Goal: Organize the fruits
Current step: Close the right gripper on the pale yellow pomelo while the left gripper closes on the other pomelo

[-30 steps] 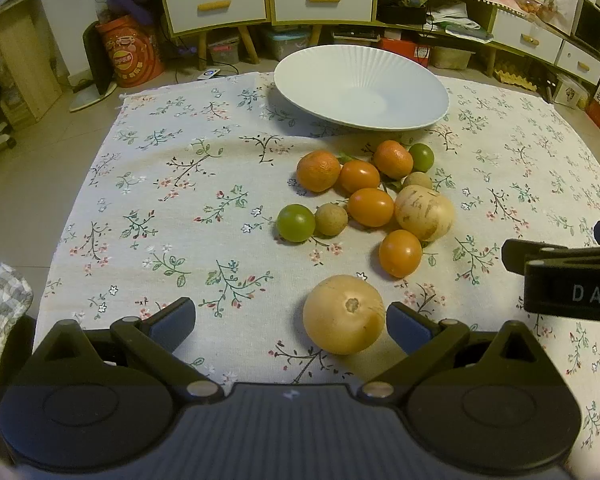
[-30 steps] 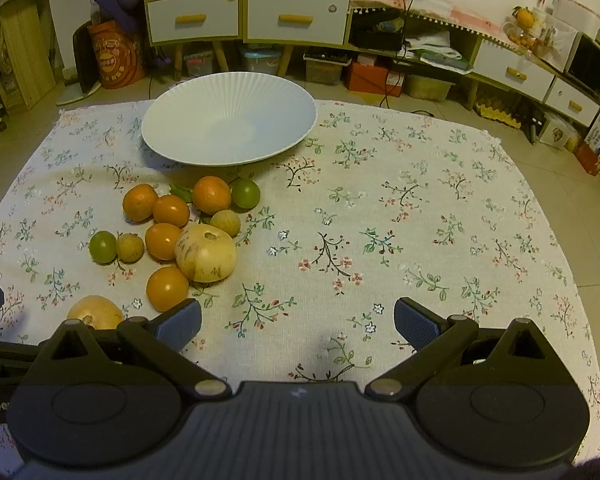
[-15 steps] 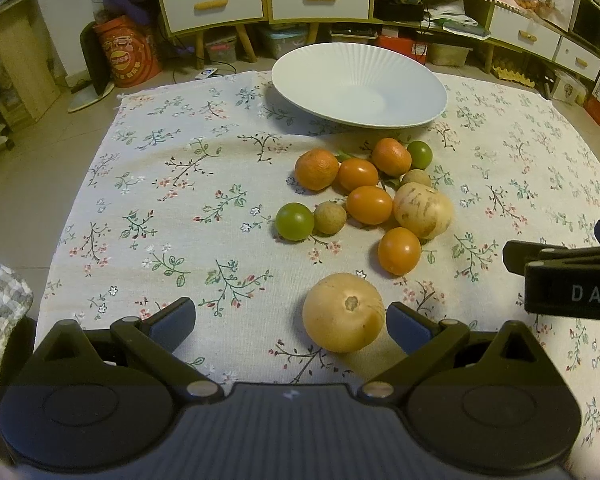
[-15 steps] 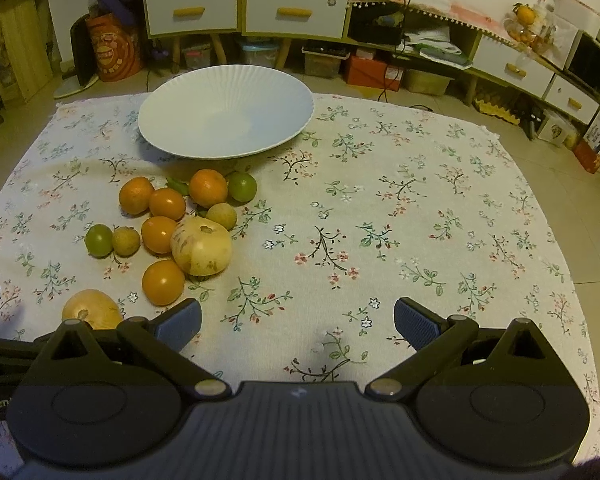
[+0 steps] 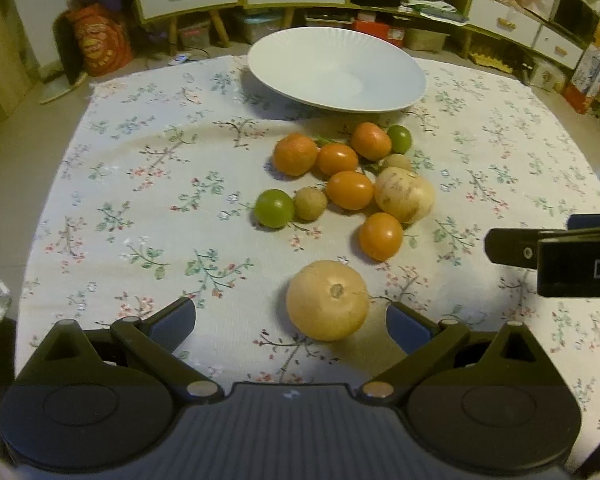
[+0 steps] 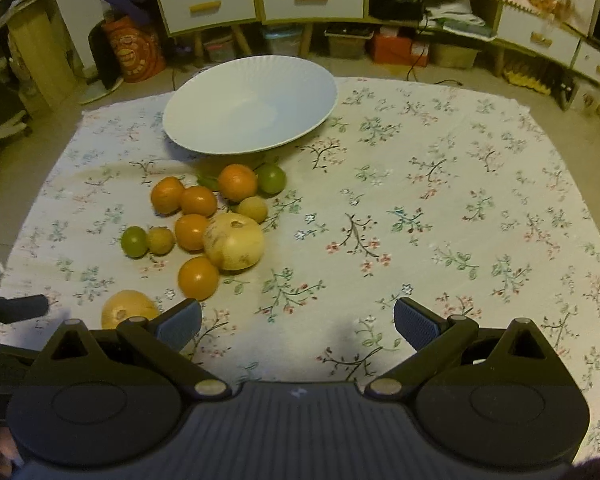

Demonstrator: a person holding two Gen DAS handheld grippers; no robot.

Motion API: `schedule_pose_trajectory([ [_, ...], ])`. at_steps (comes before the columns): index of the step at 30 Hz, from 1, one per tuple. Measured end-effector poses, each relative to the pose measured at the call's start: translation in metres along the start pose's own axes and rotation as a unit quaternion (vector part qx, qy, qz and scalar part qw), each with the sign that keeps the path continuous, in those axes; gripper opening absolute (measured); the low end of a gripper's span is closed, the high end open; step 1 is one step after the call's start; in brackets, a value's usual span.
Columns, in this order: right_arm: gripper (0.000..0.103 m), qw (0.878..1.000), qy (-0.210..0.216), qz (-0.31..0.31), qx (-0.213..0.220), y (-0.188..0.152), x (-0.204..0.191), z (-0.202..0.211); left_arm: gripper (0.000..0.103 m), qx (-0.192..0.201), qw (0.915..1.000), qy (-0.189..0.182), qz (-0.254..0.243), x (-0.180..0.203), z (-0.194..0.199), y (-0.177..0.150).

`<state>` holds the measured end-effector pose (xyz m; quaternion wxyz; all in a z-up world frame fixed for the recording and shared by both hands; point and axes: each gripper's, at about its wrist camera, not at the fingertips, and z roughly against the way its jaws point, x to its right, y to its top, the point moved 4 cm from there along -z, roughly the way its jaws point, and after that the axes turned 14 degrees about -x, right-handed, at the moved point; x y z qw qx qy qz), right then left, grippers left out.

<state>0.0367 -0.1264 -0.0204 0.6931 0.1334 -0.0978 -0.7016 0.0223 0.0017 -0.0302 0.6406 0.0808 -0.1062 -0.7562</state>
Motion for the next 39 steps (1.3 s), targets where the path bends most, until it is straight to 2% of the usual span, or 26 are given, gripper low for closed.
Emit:
schedule_pose_trajectory([
  [5, 0.101, 1.0, 0.024, -0.002, -0.01, 0.0, 0.0, 0.0, 0.092, 0.0, 0.9998, -0.017, -0.007, 0.003, 0.0, -0.001],
  [14, 0.101, 0.996, 0.071, -0.008, -0.058, -0.003, 0.001, -0.012, 0.088, 0.002, 0.9995, -0.028, -0.013, 0.006, -0.003, -0.003],
  [30, 0.087, 0.99, 0.117, -0.053, -0.051, 0.017, 0.007, -0.027, 0.071, 0.01, 0.9987, -0.047, -0.016, 0.005, -0.011, -0.002],
  [39, 0.084, 0.979, 0.166, -0.103, -0.051, 0.031, 0.017, -0.046, 0.059, 0.013, 0.9975, -0.064, -0.026, 0.007, -0.02, 0.003],
])
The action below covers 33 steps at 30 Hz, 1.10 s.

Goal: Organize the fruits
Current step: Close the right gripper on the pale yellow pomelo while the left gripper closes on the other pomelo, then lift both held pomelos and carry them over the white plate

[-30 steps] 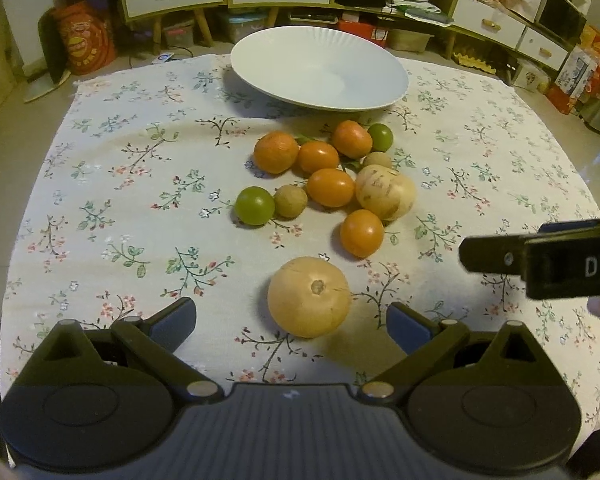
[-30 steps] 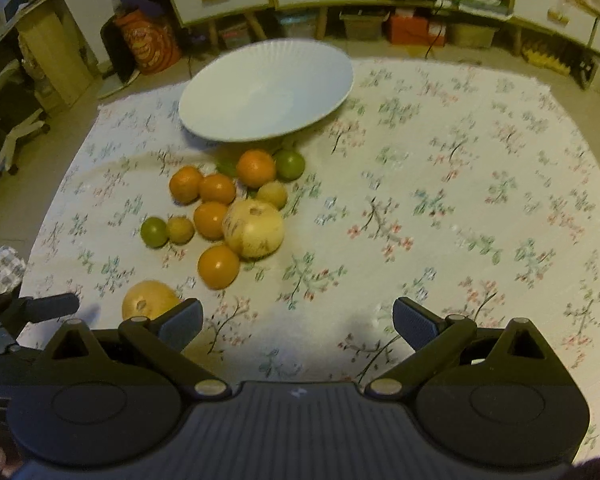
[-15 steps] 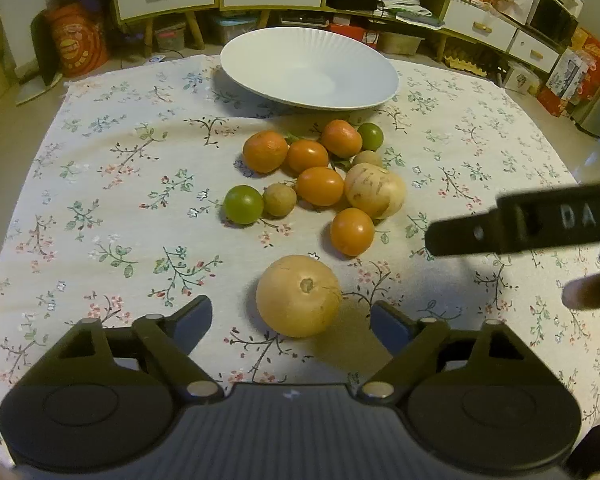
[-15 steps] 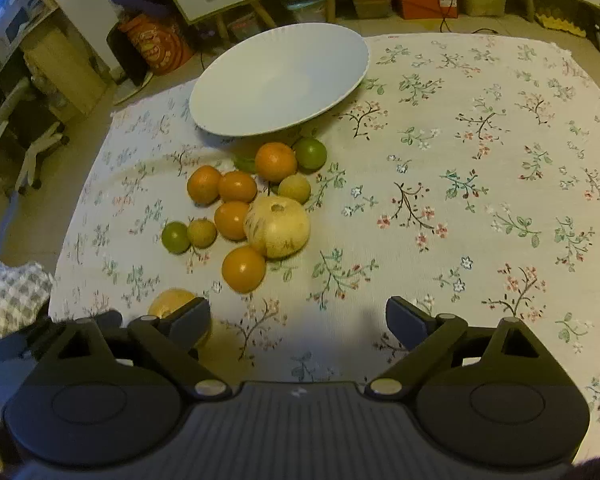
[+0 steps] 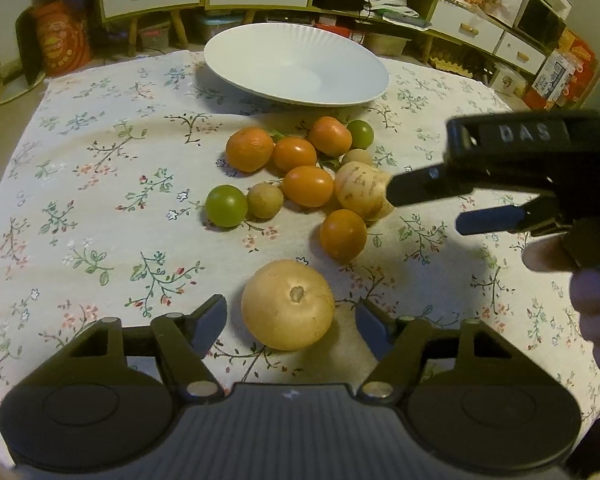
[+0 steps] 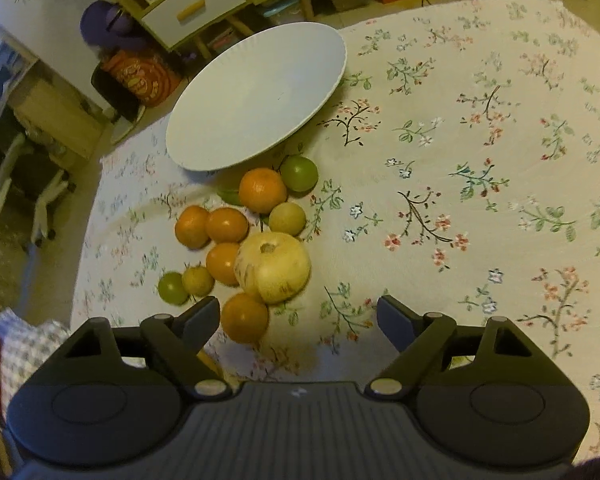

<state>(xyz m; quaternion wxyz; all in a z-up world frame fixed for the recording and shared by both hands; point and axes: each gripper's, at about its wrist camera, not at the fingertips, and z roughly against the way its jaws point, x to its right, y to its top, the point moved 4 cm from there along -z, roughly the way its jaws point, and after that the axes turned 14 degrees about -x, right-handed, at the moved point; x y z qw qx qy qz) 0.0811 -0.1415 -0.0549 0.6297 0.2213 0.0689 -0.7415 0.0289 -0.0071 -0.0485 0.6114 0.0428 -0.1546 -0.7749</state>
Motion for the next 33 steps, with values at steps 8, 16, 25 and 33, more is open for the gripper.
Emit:
schedule_pose_trajectory([
  [8, 0.076, 0.999, 0.033, -0.015, -0.011, 0.012, -0.002, -0.017, 0.046, -0.008, 1.0, -0.003, -0.003, -0.002, -0.007, 0.001],
  [16, 0.075, 0.999, 0.03, -0.008, 0.007, 0.019, -0.006, -0.02, 0.042, -0.009, 0.9999, 0.002, -0.012, 0.001, -0.009, 0.0],
  [25, 0.069, 0.999, 0.023, 0.01, 0.025, 0.022, -0.009, -0.023, 0.042, -0.007, 0.9999, 0.004, -0.013, 0.002, -0.009, 0.0],
  [33, 0.048, 1.0, 0.019, 0.015, 0.018, 0.019, -0.009, -0.028, 0.041, -0.005, 0.9999, 0.004, -0.013, 0.002, -0.008, 0.0],
])
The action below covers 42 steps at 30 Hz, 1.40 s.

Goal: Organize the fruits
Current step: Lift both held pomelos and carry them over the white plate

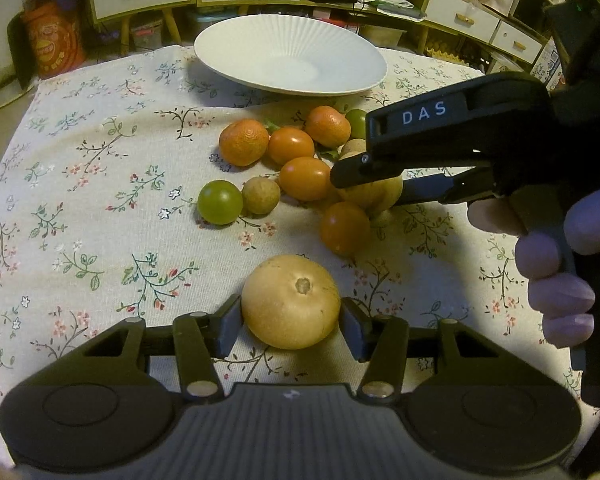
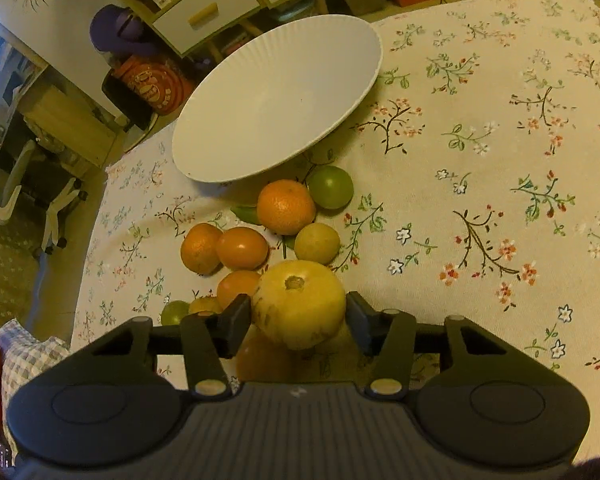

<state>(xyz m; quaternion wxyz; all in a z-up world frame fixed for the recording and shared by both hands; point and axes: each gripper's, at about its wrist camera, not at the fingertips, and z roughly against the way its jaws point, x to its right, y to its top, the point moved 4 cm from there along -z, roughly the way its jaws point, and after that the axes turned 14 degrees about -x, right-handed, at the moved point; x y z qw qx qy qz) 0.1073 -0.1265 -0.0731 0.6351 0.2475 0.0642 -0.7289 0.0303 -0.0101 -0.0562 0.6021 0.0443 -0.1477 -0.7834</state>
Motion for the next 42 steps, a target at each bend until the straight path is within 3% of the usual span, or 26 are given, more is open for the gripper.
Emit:
schedule_pose_trajectory([
  [29, 0.047, 0.998, -0.03, 0.042, 0.027, -0.008, -0.011, 0.02, 0.041, 0.023, 0.9997, -0.006, 0.011, -0.002, 0.013, 0.007],
  [42, 0.047, 0.994, -0.059, 0.06, 0.065, -0.003, -0.007, 0.032, 0.041, 0.069, 0.9975, -0.009, 0.011, 0.003, 0.03, 0.03],
])
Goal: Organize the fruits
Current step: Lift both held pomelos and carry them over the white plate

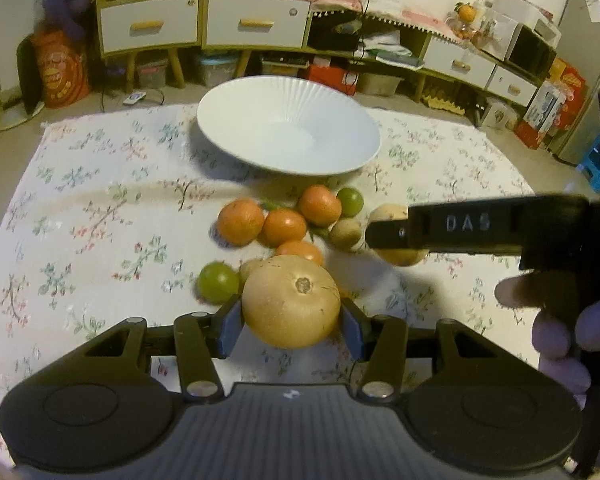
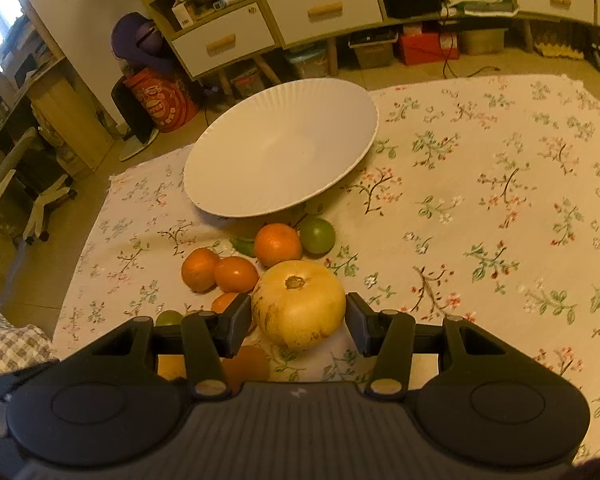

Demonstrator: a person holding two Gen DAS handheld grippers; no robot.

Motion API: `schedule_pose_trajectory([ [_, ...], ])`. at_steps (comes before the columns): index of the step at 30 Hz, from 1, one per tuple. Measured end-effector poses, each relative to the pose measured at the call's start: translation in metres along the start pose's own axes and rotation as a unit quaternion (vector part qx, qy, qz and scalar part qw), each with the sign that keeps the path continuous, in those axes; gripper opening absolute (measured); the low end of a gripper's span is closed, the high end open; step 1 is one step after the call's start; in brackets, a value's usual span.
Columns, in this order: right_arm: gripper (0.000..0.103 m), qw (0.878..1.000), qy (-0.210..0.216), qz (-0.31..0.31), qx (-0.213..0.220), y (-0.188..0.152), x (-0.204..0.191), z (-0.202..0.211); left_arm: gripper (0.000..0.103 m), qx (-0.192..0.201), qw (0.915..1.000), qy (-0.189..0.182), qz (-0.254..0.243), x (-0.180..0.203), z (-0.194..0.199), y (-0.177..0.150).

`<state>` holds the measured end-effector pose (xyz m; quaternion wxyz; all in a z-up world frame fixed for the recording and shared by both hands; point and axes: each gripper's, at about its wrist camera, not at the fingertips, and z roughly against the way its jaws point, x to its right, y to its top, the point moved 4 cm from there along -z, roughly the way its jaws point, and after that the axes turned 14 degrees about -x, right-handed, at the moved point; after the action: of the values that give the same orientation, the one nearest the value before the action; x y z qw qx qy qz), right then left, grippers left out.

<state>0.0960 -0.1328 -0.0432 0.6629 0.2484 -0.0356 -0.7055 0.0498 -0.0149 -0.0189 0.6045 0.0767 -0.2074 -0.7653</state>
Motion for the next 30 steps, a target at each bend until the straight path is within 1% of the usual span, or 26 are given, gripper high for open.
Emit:
schedule_pose_trajectory([
  [4, 0.047, 1.0, -0.007, 0.017, 0.016, 0.006, 0.003, 0.004, 0.041, 0.007, 0.9999, 0.008, -0.002, -0.002, -0.001, 0.008],
  [8, 0.047, 0.997, -0.017, 0.06, 0.047, 0.017, 0.002, 0.008, 0.041, 0.005, 0.9999, -0.012, 0.009, -0.009, -0.004, 0.019],
  [12, 0.047, 0.993, -0.013, 0.092, 0.068, 0.027, 0.002, 0.01, 0.041, 0.009, 0.9993, -0.031, 0.016, -0.018, -0.008, 0.037],
  [17, 0.047, 0.989, -0.011, 0.125, 0.075, 0.042, 0.0, 0.01, 0.041, 0.037, 0.9991, -0.015, -0.017, -0.019, -0.012, 0.059],
  [20, 0.047, 0.987, -0.024, 0.139, 0.077, 0.052, 0.0, 0.006, 0.041, 0.046, 0.9983, -0.006, -0.034, -0.018, -0.017, 0.072],
  [30, 0.047, 0.978, -0.05, 0.185, 0.078, 0.072, 0.003, -0.008, 0.041, 0.073, 0.9934, -0.011, -0.088, -0.01, -0.042, 0.108],
])
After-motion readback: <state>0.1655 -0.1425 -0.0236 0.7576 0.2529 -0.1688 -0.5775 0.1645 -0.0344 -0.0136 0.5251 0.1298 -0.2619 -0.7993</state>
